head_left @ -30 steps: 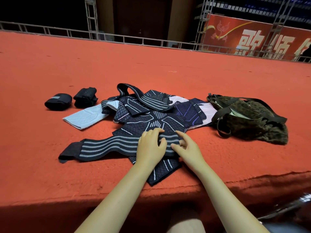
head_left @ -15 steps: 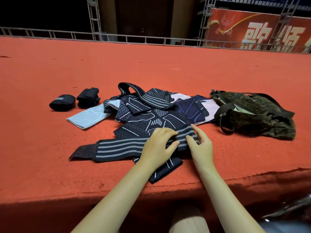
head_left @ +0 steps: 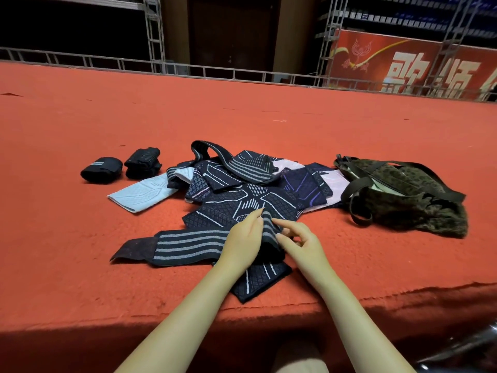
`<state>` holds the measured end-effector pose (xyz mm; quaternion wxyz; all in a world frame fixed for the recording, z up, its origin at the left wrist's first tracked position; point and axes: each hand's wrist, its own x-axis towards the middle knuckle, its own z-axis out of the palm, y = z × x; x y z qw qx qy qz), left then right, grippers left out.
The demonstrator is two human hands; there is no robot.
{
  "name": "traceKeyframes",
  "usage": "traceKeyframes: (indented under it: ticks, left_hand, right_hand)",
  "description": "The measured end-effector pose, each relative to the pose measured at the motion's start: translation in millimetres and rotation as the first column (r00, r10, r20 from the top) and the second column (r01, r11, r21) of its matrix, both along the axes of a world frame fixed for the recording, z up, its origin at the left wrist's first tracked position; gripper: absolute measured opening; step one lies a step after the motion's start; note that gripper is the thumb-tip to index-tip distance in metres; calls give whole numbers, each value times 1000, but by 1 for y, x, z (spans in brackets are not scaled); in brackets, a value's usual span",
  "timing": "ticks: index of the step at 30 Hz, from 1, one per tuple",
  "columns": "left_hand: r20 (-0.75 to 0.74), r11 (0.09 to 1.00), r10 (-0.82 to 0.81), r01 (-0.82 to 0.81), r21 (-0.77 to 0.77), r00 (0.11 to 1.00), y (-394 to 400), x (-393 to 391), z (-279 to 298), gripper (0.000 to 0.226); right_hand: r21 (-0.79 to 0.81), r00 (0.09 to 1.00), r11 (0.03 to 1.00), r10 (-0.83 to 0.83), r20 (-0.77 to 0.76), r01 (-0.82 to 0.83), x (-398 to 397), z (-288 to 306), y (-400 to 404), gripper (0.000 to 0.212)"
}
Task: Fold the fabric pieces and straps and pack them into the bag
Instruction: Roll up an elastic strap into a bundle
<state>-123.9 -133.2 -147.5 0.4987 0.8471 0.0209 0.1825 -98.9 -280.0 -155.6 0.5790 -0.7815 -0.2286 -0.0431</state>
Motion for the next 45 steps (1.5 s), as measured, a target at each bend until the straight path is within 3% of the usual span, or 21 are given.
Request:
traceKeyframes:
  ticks: [3, 5, 7, 9, 13, 16, 22, 25, 32, 36, 40, 45]
  left_hand:
    - [11, 998, 17, -16, -58, 1000, -1, -3, 1, 36]
    - [21, 983, 119, -121, 142, 993, -1, -6, -1, 37]
    - [67, 883, 255, -261, 390, 965, 4, -9, -6, 41]
    - [59, 845, 323, -315, 432, 945, 10, -9, -8, 39]
    - [31, 862, 332, -316, 396, 943, 12, -7, -11, 37]
    - [19, 882, 322, -307, 357, 947, 14, -6, -11, 36]
    - [103, 957, 162, -182, 226, 981, 14, -6, -13, 42]
    - [112, 969, 52, -77, 235, 992, 12, -5, -15, 51]
    - [191, 968, -8, -40, 246, 982, 8, -7, -15, 48]
    - [128, 976, -61, 32, 215, 990, 7, -7, -13, 44]
    - [60, 986, -52, 42, 161, 997, 9, -7, -9, 37]
    - [-2, 989, -7, 7, -145, 1000, 11, -8, -2, 35]
  right_hand:
    - [-82, 999, 997, 0, 40, 4, 0, -3, 3, 39]
    - [-126, 999, 992, -25, 24, 28, 1, -5, 4, 40]
    - [-221, 999, 974, -52, 6, 52, 2, -4, 6, 43]
    - [-267, 997, 962, -72, -26, 62, 3, -2, 8, 44]
    - [-272, 991, 960, -94, -94, 65, 5, 2, 14, 48]
    - [-309, 990, 945, -130, -50, 109, 3, 2, 16, 44]
    - [-8, 987, 991, -134, -86, 134, -1, -5, 13, 47]
    - [141, 981, 975, -155, -113, 170, -1, -4, 12, 44]
    - [300, 954, 906, -287, -86, 299, -1, -2, 8, 39]
    - [288, 950, 907, -311, -30, 306, -2, -4, 6, 36]
    - [230, 984, 959, -175, 21, 165, -6, -2, 9, 23]
    - [156, 999, 988, -27, 24, 23, -8, 4, 11, 30]
